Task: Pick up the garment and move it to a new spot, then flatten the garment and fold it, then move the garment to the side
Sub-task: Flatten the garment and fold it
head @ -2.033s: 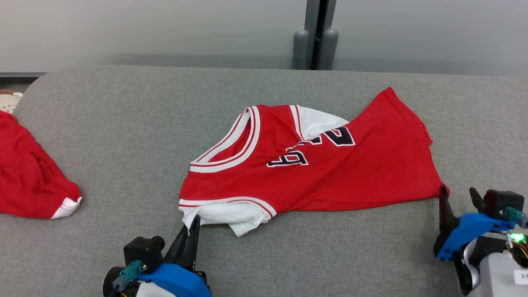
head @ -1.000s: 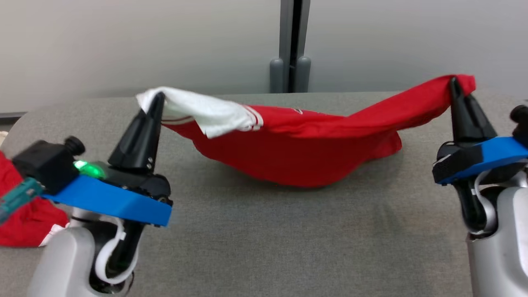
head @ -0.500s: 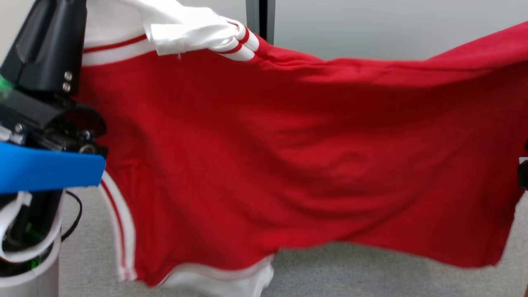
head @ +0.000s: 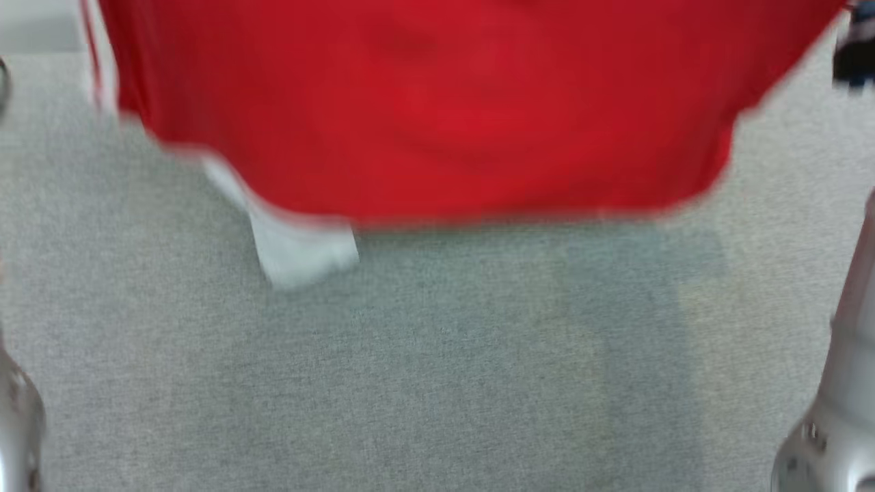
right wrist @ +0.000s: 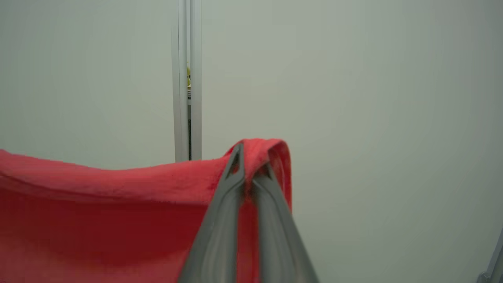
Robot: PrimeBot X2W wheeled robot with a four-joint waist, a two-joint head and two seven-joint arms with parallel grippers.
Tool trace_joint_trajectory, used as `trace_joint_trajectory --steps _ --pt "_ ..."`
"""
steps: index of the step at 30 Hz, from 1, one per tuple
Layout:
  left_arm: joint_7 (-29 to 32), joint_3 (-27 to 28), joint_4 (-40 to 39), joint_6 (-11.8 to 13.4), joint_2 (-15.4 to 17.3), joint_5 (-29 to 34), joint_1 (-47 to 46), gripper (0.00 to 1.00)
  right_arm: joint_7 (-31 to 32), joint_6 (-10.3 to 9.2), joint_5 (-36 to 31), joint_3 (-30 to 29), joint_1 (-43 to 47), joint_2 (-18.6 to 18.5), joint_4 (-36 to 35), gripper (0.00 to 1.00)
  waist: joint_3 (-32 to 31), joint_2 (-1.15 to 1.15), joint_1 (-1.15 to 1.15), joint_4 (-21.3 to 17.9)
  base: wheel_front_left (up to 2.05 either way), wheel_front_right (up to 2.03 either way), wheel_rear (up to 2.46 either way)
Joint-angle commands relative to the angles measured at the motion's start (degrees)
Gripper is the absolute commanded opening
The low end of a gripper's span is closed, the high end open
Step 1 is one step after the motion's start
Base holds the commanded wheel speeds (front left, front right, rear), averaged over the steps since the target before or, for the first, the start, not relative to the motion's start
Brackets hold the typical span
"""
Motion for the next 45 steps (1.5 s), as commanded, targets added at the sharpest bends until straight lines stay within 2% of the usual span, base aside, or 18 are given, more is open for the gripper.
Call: trace_joint_trajectory --steps 1,6,10,17,22,27,32,37,41,45 --pt "-1.4 -0.4 3.3 -0.3 0.0 1.7 -4.9 0.00 -1.1 0.01 -1.7 -0.4 -5.4 0.1 3.7 0.00 2.6 0.00 -0.02 1.5 0.00 0.00 0.00" --pt "-6.2 -2.3 15.2 -0.7 -2.9 5.3 -16.5 0.00 -3.6 0.01 -8.5 -1.1 -18.4 0.1 16.4 0.00 6.3 0.00 -0.02 2.8 0.00 0.00 0.00" --pt "-10.5 -3.3 22.2 -1.2 -6.2 5.2 -19.0 0.00 -6.1 0.01 -12.7 -1.3 -23.2 0.2 25.2 0.00 9.4 0.00 -0.02 4.3 0.00 0.00 0.00" --pt "-14.0 -4.3 28.8 -2.5 -9.3 2.4 -12.0 0.00 -12.7 0.01 -14.8 -3.5 -22.4 0.3 39.6 0.00 15.0 0.00 -0.02 6.4 0.00 0.00 0.00" --pt "-15.5 -3.9 29.1 -3.7 -8.1 -0.6 -3.9 0.00 -18.0 0.01 -13.5 -3.1 -20.2 0.2 47.9 0.00 17.0 0.00 -0.02 6.2 0.00 0.00 0.00" --pt "-17.4 -2.4 25.6 -4.3 -6.5 -4.4 5.9 0.00 -23.3 0.01 -11.1 -3.9 -16.7 0.2 53.0 0.00 16.6 0.00 -0.02 5.6 0.00 0.00 0.00" --pt "-19.7 0.1 19.5 -4.4 -6.1 -8.3 16.1 0.00 -26.9 0.01 -5.3 -3.7 -12.5 0.2 54.7 0.00 14.7 0.00 -0.02 4.9 0.00 0.00 0.00" --pt "-21.4 1.8 14.3 -4.0 -6.8 -10.8 24.3 0.00 -27.8 0.00 -0.5 -1.7 -7.6 0.2 53.0 0.00 12.1 0.00 -0.02 4.5 0.00 0.00 0.00" --pt "-22.5 2.1 8.6 -3.6 -7.0 -11.6 32.6 0.00 -27.8 0.00 3.9 0.5 -1.2 0.2 46.6 0.00 8.5 0.00 -0.02 4.3 0.00 0.00 0.00" --pt "-21.9 2.3 0.3 -2.8 -5.3 -11.4 43.0 0.00 -27.8 0.01 8.0 4.0 8.2 0.2 37.5 0.00 2.6 0.00 -0.02 3.7 0.00 0.00 0.00"
